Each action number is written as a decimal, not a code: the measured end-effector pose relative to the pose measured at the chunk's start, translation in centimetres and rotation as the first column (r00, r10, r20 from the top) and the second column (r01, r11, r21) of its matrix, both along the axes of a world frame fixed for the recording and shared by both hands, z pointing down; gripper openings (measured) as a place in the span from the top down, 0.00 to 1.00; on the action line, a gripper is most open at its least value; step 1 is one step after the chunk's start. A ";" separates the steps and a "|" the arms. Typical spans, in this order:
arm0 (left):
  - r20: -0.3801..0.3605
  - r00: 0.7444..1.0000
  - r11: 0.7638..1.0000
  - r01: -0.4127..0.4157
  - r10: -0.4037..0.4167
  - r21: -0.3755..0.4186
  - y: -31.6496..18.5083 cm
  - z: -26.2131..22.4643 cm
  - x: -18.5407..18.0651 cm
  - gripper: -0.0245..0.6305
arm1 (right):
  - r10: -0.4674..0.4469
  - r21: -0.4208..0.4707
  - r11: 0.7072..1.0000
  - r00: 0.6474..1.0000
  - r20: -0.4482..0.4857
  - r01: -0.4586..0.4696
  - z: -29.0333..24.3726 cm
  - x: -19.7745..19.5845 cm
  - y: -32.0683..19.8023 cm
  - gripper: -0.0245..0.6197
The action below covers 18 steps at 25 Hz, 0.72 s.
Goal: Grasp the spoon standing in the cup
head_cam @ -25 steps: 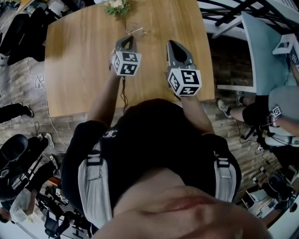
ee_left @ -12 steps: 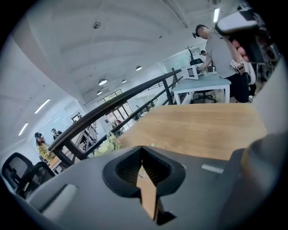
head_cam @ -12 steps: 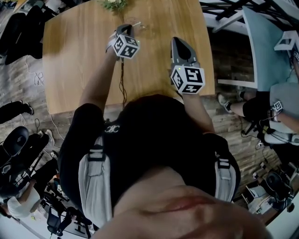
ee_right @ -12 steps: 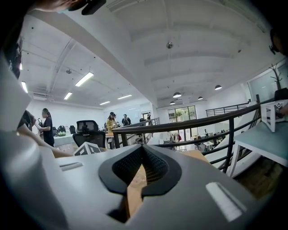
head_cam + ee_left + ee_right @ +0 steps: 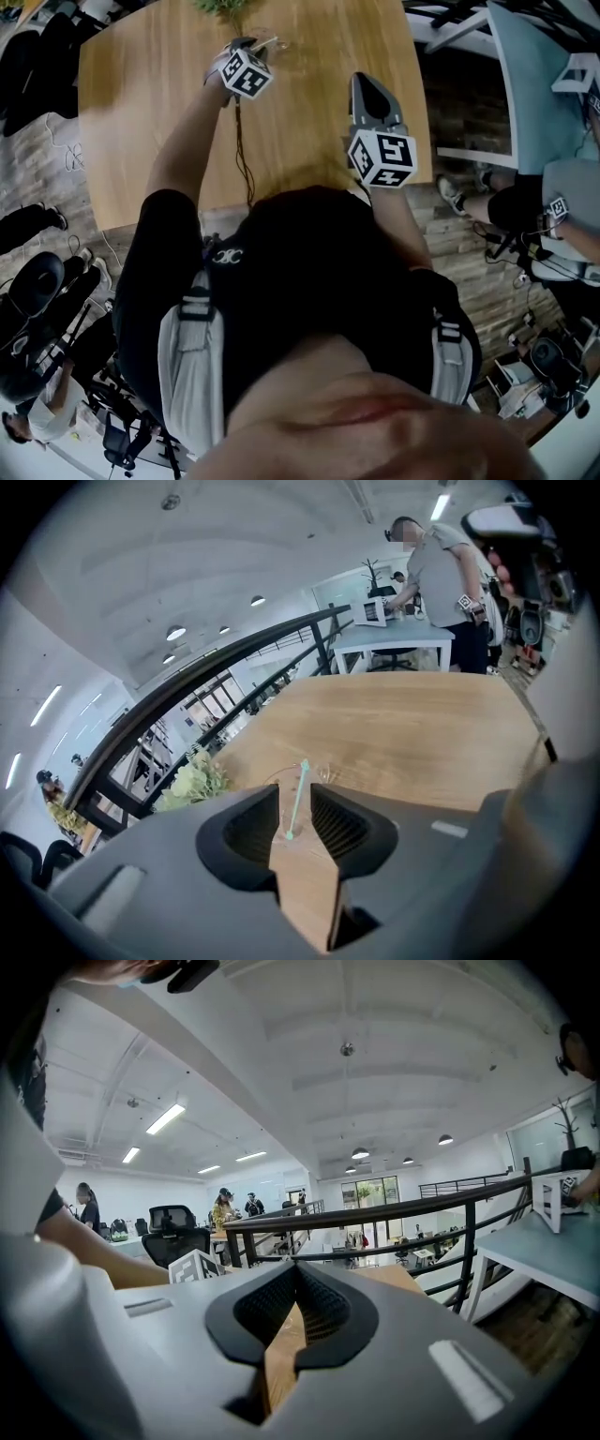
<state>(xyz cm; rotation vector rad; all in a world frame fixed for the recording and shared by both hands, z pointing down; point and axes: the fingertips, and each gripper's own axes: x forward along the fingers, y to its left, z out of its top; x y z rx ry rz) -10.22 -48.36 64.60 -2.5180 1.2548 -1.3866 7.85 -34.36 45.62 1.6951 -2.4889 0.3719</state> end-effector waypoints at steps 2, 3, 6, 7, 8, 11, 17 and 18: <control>0.018 0.999 0.999 -0.028 0.028 -0.020 -0.3 0.4 0.2 0.78 | 0.004 -0.007 1.000 1.000 -0.002 -0.004 0.1 0.3 0.0 0.96; 0.020 0.999 0.999 -0.040 0.040 -0.028 -0.5 0.4 0.3 0.78 | 0.005 -0.010 1.000 1.000 -0.004 -0.005 0.2 0.4 0.0 0.96; 0.021 0.995 0.993 -0.091 0.093 -0.074 -1.2 0.5 0.7 0.80 | 0.006 -0.022 1.000 1.000 -0.008 -0.006 0.6 0.6 -0.2 0.96; 0.026 0.993 0.988 -0.114 0.118 -0.100 -1.4 0.8 0.9 0.80 | 0.006 -0.026 1.000 1.000 -0.009 -0.007 0.8 0.5 -0.3 0.96; 0.032 0.989 0.982 -0.138 0.143 -0.128 -1.6 1.2 1.0 0.81 | 0.006 -0.030 1.000 1.000 -0.011 -0.006 1.1 0.5 -0.5 0.96; 0.073 0.975 0.964 -0.194 0.210 -0.183 -2.3 2.1 1.0 0.81 | 0.003 -0.038 0.999 1.000 -0.019 -0.004 1.4 0.3 -0.7 0.96; 0.172 0.926 0.921 -0.286 0.337 -0.264 -2.8 3.2 1.4 0.81 | 0.016 -0.053 0.998 0.999 -0.030 -0.017 1.7 1.3 -1.5 0.96; 0.175 0.917 0.913 -0.305 0.358 -0.272 -2.8 3.4 1.7 0.81 | 0.019 -0.056 0.998 0.999 -0.030 -0.021 1.8 1.5 -1.5 0.96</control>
